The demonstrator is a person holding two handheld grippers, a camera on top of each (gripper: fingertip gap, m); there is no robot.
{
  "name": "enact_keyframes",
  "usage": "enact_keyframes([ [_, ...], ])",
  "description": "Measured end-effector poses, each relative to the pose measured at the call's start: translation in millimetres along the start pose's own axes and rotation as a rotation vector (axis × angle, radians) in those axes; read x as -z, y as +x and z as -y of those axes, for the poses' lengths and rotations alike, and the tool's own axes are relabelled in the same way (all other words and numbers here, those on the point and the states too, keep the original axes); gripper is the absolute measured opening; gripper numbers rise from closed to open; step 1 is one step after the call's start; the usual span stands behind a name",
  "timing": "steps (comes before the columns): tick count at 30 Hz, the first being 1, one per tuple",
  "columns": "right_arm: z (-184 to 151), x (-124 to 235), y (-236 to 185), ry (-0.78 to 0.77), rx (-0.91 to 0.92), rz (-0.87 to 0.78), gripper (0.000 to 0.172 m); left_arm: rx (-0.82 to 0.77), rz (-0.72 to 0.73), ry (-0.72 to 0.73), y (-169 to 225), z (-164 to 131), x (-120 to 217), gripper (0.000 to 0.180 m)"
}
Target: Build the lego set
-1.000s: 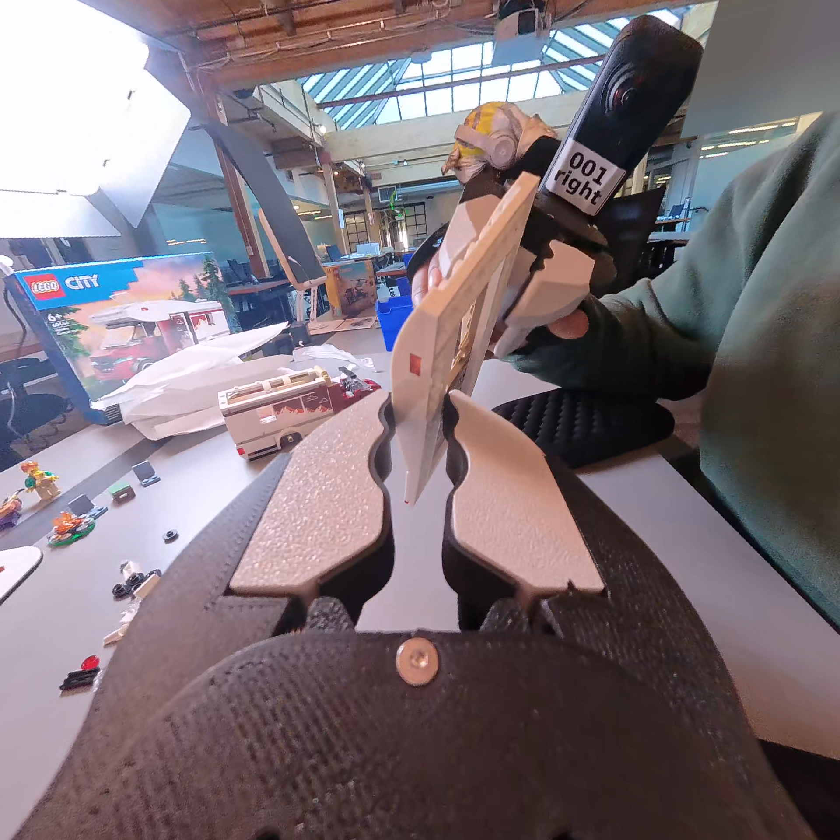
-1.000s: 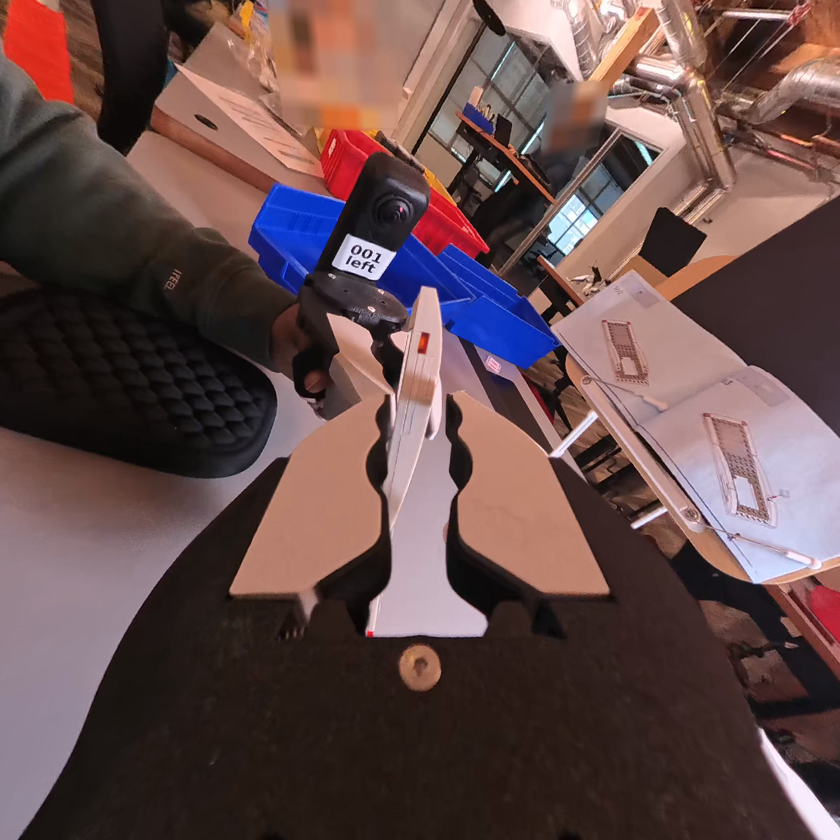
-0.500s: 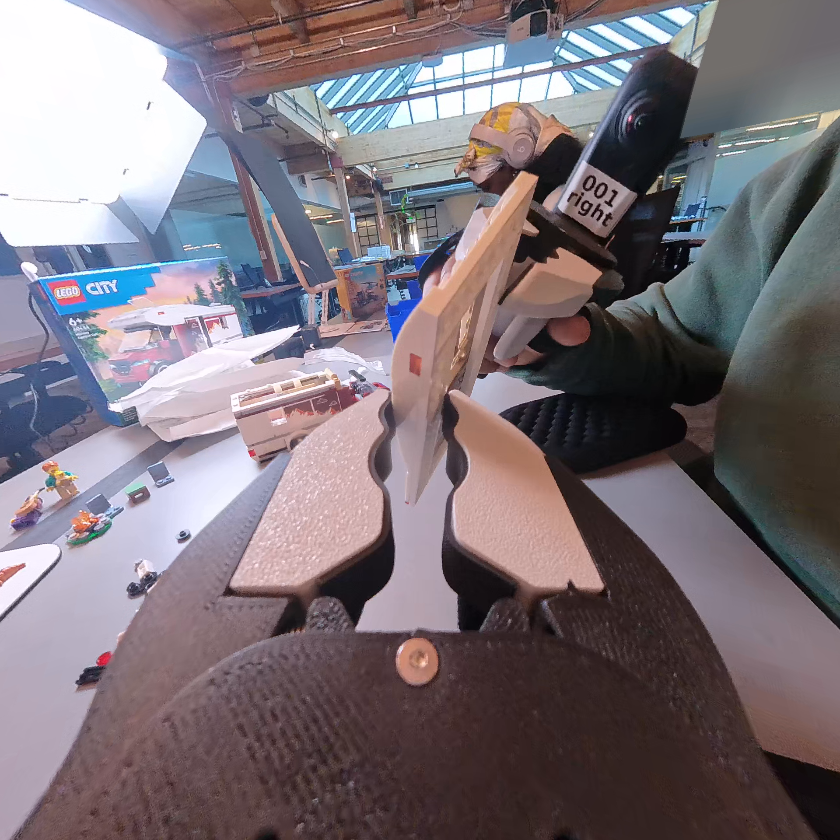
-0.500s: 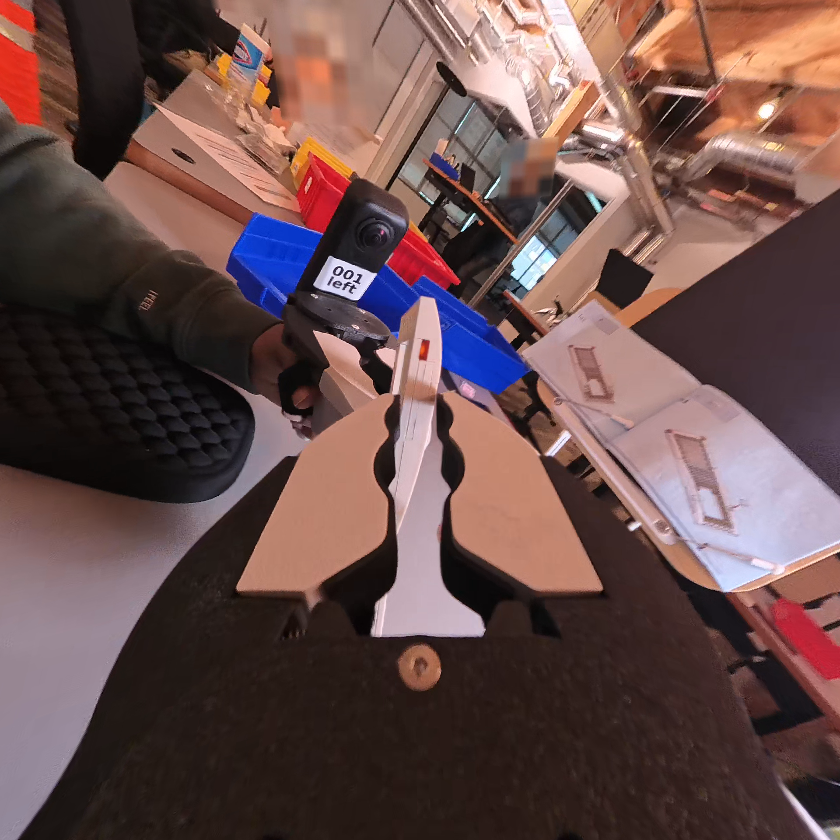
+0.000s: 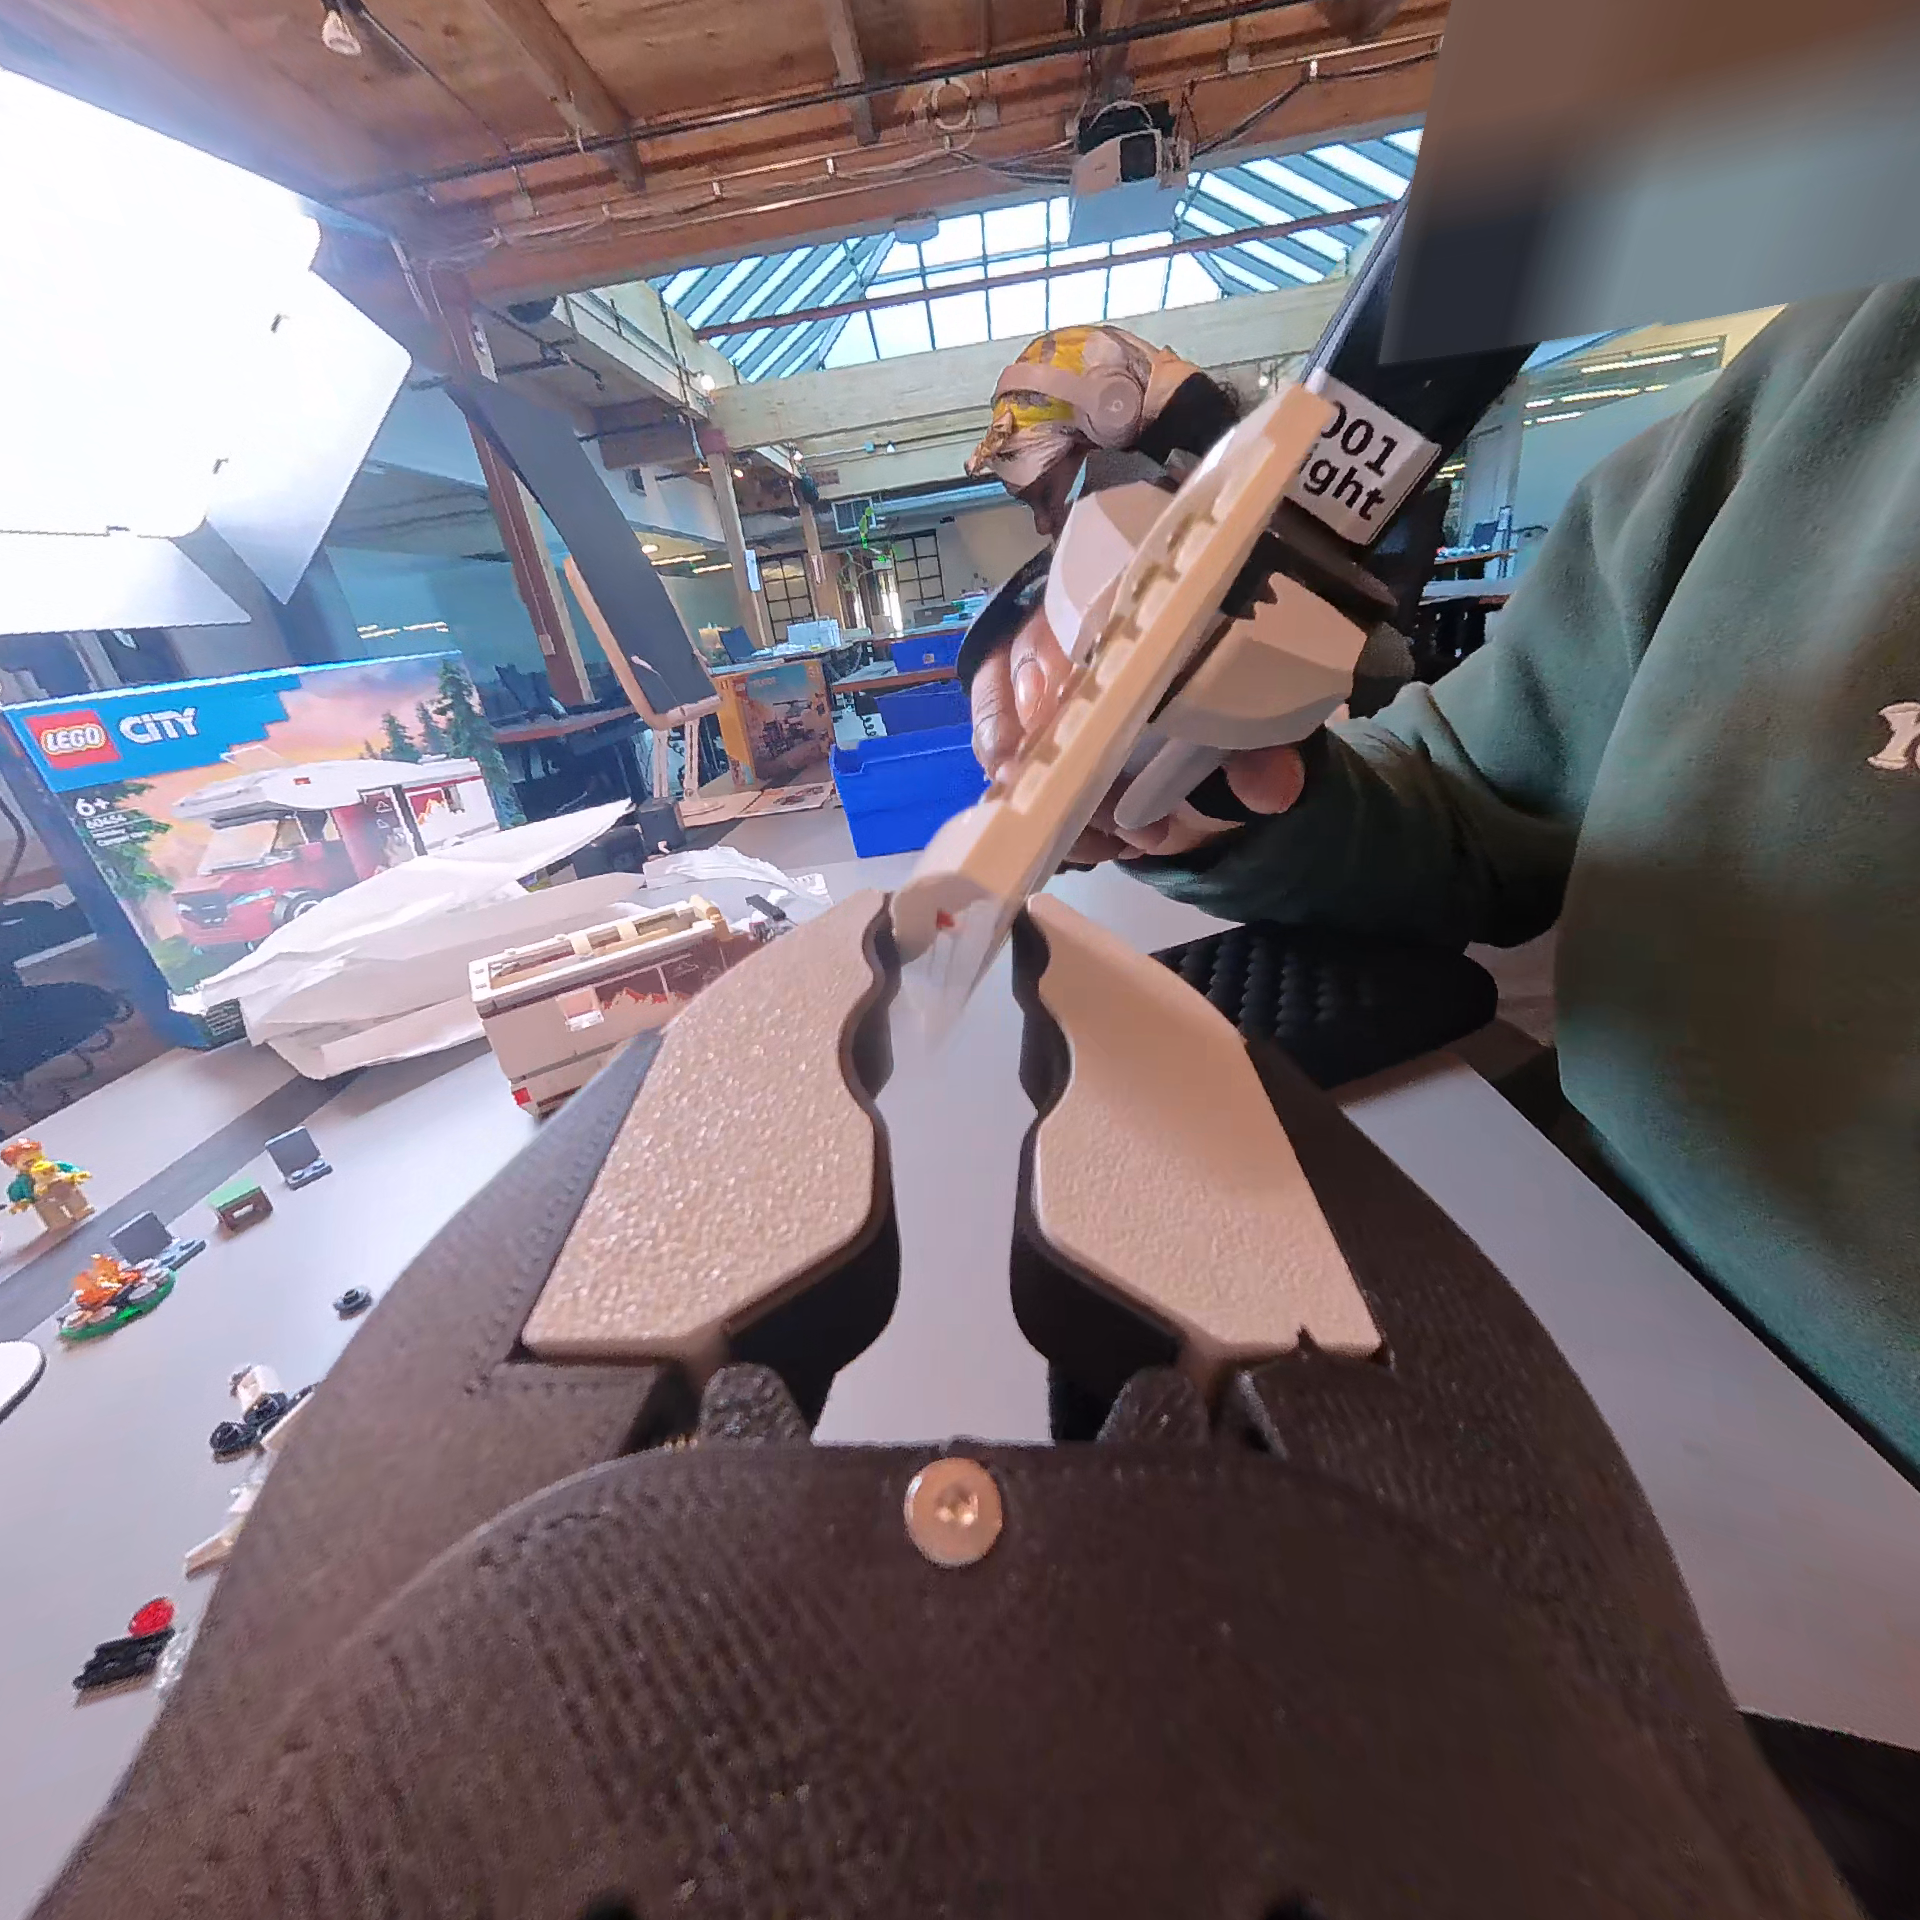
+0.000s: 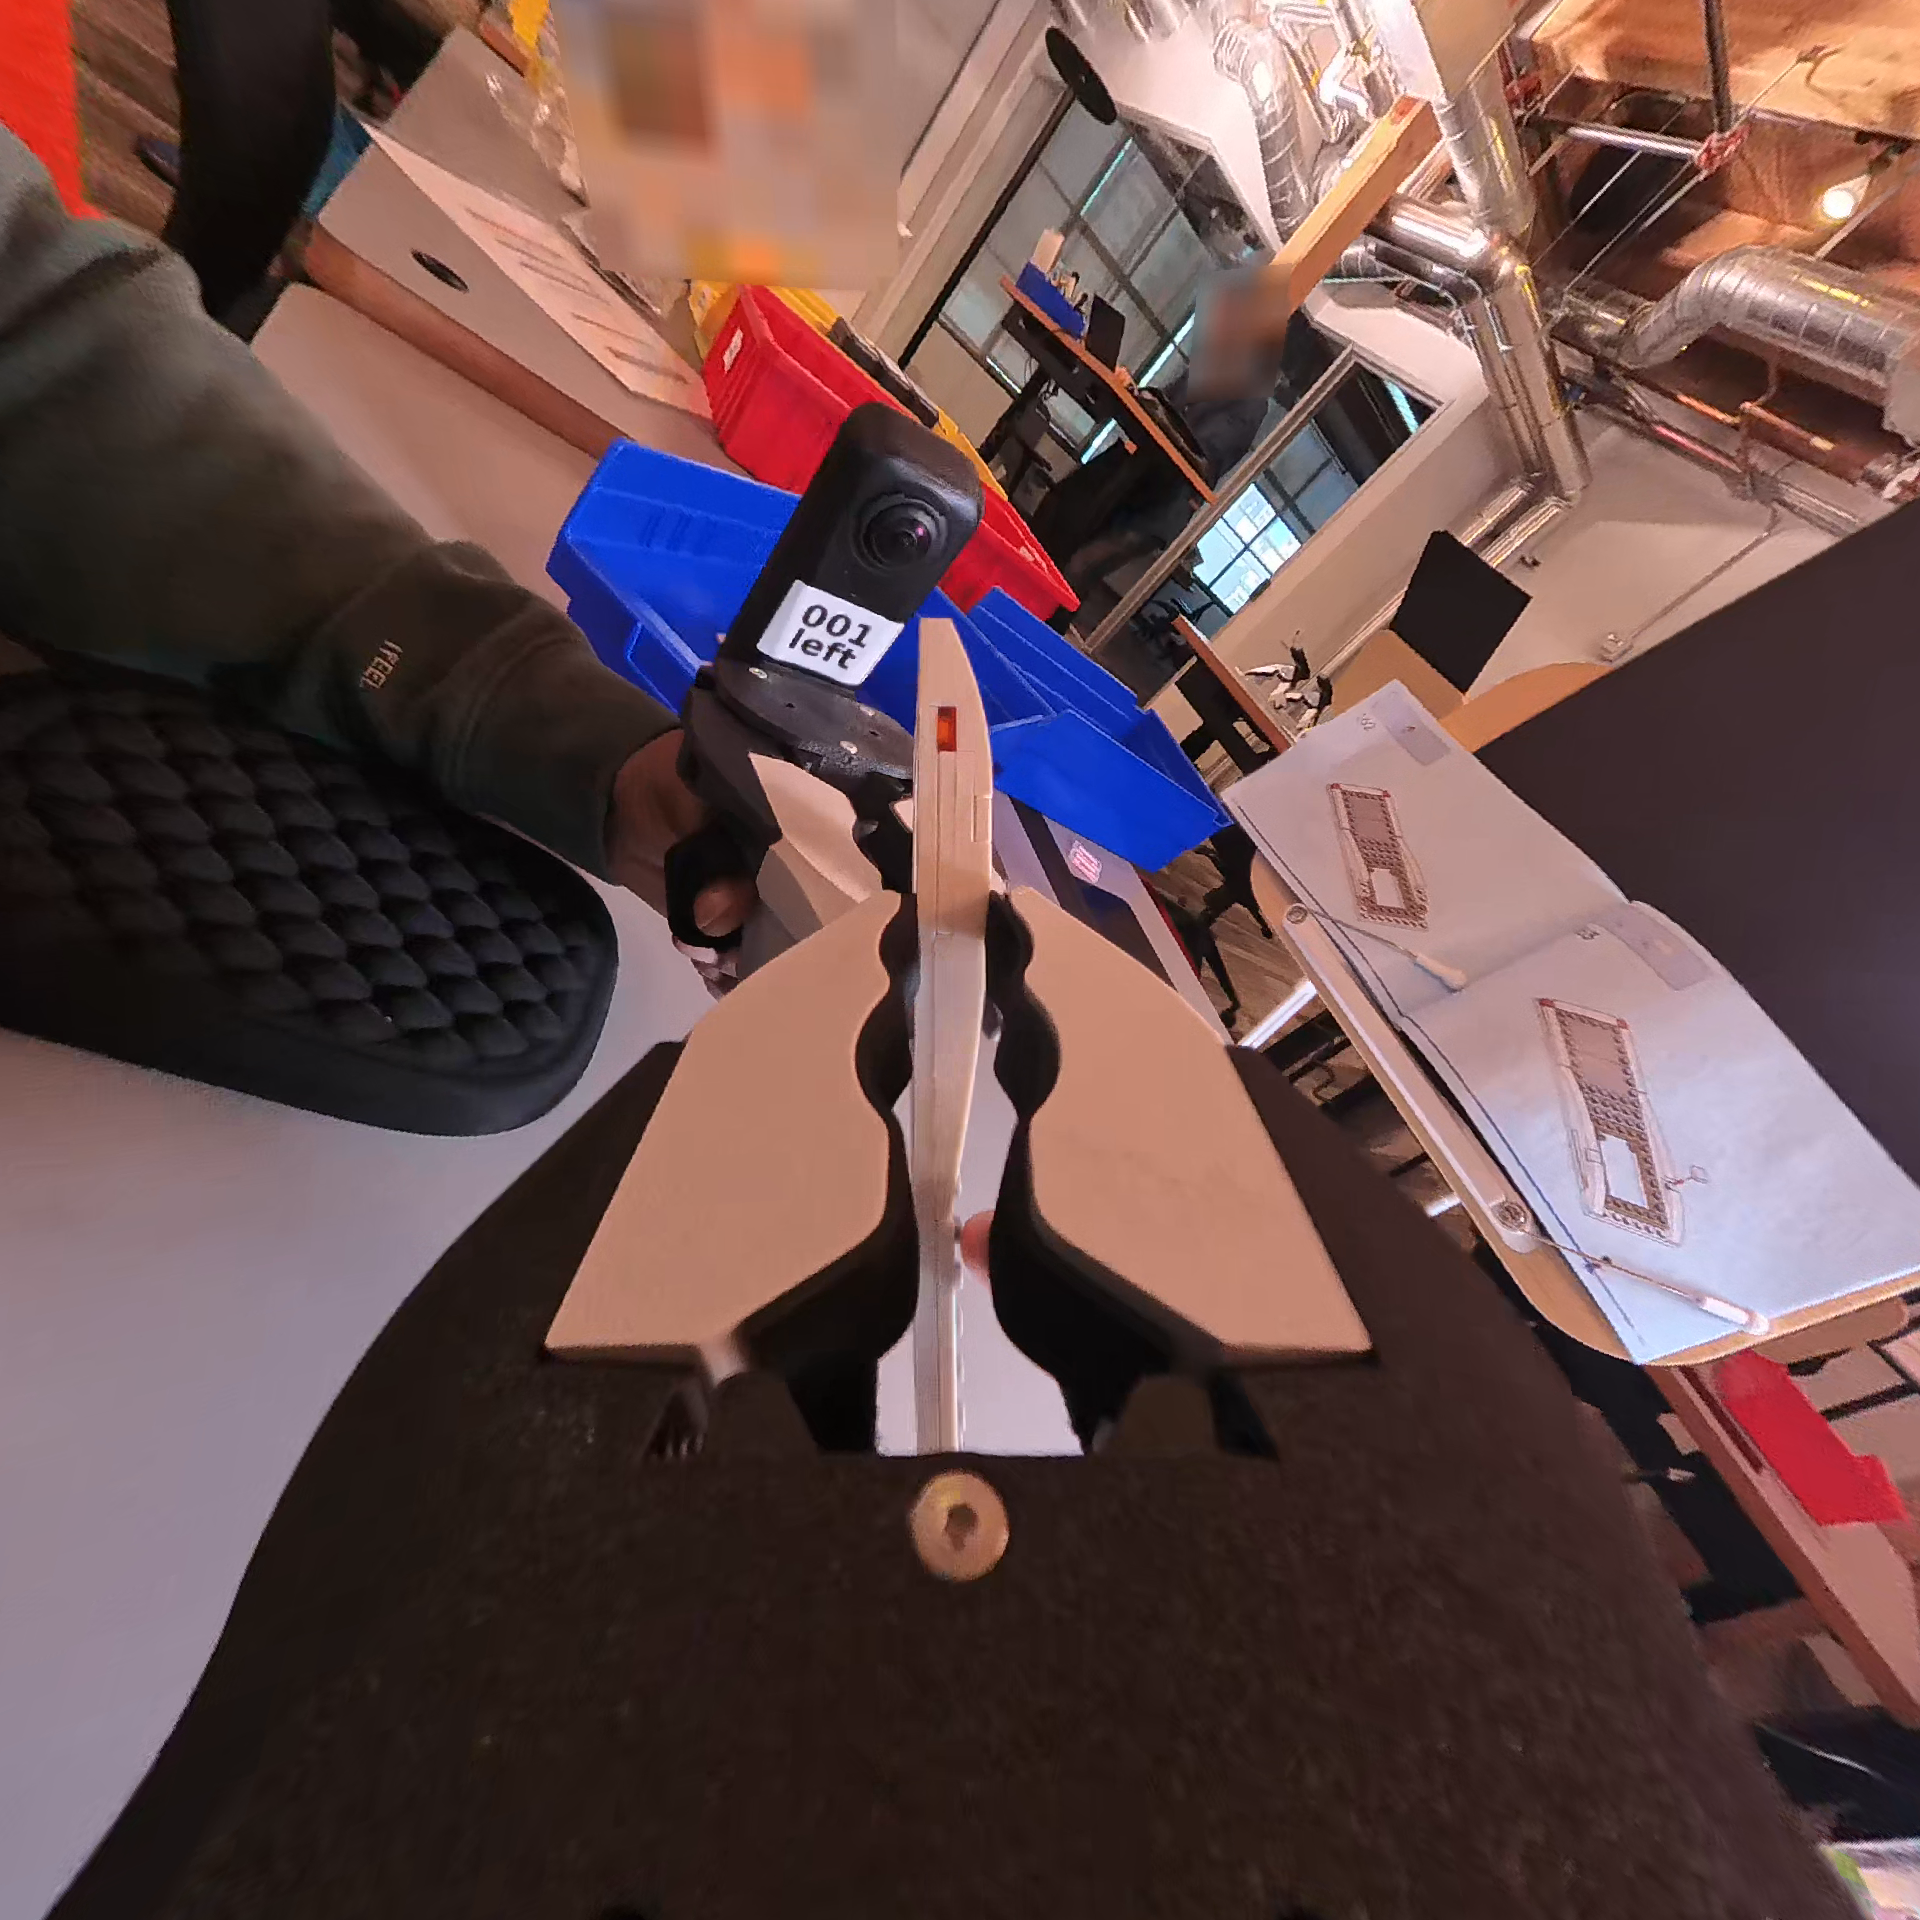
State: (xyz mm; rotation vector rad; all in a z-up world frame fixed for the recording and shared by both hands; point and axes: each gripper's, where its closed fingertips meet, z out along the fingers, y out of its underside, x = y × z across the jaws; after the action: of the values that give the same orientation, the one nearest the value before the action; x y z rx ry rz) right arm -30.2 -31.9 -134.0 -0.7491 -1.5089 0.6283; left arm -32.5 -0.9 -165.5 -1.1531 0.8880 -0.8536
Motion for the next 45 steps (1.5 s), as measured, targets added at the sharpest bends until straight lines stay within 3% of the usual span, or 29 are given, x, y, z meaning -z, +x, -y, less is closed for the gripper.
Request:
enact_keyframes([
  [11, -11.8, 2.4, 5.9, -0.014, 0.029, -0.032, 0.014, -0.007, 0.031, -0.022, -6.1, -4.0, 0.6, 0.02],
  [15, -26.9, 4.8, 4.9, -0.05, 0.017, 0.005, 0.024, -0.024, 0.055, -0.009, -9.7, 2.3, 4.5, 0.02],
  [18, -34.7, 5.6, 7.9, -0.051, 0.024, -0.011, 0.011, -0.083, 0.093, -0.035, -13.3, 4.8, 6.4, 0.02],
  [21, -35.1, 6.0, 8.1, -0.024, 0.01, 0.0, 0.01, -0.172, 0.127, -0.076, -13.8, 5.3, 6.9, 0.021],
  [29, -33.3, 9.2, 5.7, 0.081, 0.233, -0.066, 0.009, -0.232, 0.154, -0.113, -12.8, 7.6, 6.6, 0.023],
  [32, -34.8, 11.4, 4.9, 0.11, 0.236, -0.06, 0.009, -0.297, 0.167, -0.138, -10.3, 7.0, 5.5, 0.022],
  [37, -72.9, 3.5, 14.9, -0.031, 0.122, -0.052, 0.01, -0.59, 0.33, -0.303, -24.2, 2.1, 7.7, 0.02],
  [40, -104.5, -0.7, 17.6, -0.178, 0.001, -0.008, 0.025, -0.736, 0.476, -0.525, -46.8, -17.3, 16.3, 0.02],
  [45, -89.2, 4.0, 21.5, -0.182, 0.011, -0.021, 0.043, -0.862, 0.631, -0.831, -75.7, -46.4, 34.6, 0.02],
])
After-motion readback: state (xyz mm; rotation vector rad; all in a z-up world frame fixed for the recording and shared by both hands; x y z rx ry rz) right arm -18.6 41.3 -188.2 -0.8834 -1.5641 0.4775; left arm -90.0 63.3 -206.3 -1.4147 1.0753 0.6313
